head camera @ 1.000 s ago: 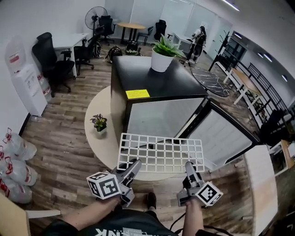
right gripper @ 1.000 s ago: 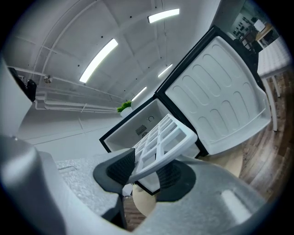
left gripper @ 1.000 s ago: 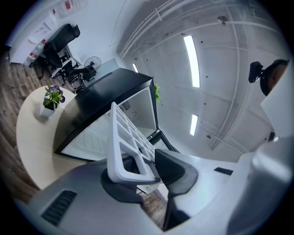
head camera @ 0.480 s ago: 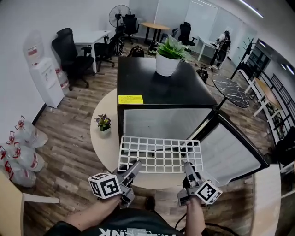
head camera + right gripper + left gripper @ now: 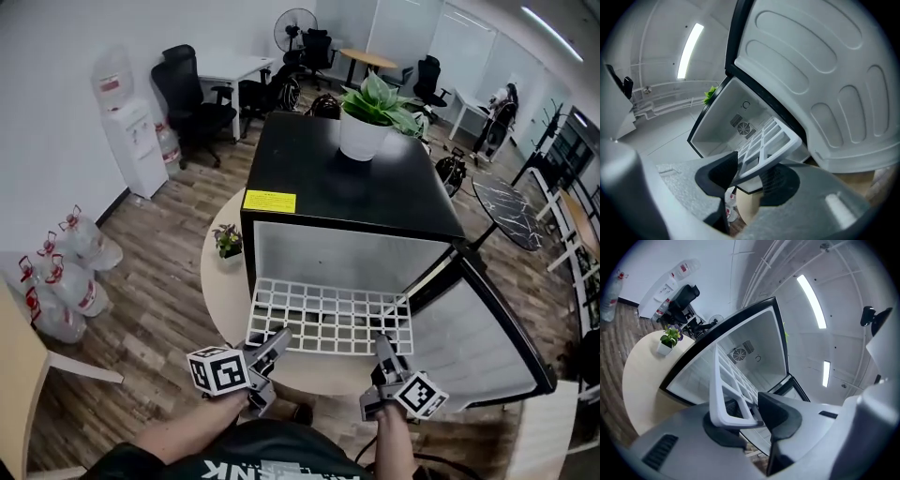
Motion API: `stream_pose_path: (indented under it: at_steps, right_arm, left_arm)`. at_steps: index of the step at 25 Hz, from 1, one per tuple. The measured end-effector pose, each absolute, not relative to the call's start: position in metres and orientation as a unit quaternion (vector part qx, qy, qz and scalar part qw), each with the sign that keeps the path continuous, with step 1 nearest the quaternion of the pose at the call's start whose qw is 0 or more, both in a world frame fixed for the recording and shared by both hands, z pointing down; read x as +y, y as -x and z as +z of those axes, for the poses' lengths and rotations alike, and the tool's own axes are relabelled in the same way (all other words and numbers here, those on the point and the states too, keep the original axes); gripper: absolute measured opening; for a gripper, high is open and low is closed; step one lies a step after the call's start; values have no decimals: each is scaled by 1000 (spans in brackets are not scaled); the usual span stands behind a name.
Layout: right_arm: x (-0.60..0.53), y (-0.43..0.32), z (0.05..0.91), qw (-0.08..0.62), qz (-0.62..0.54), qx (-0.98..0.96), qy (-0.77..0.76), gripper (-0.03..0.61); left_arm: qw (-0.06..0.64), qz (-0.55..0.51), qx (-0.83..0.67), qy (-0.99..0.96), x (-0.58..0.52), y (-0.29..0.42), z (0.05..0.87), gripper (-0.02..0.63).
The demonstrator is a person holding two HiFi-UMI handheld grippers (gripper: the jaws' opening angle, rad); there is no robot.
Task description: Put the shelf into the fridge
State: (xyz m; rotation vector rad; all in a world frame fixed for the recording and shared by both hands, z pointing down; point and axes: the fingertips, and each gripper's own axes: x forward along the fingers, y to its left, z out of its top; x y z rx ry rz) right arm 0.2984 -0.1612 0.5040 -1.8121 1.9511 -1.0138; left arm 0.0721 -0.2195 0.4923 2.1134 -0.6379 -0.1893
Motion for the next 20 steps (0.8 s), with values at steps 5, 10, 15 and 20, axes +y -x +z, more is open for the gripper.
stream_pose_path:
  at_steps: [5,10,15,20]
  right_arm:
    - [-175,-298,514,138,-363,688,613,132]
    - [-183,-301,521,131,-369,695,603,133]
    - [-191,-302,532,144,-384,697,588,133]
    - [-202,-296,537,153,-396,700,575,132]
  left_arm:
    - [451,-76,-275,-846,-226,-72,504,94]
    - [449,-75,-284,-844,-229,-75,513,97]
    - [459,-75,-285,-838,-235,-80,526,97]
    - [467,-74,-290,-832,-244,-77,538,97]
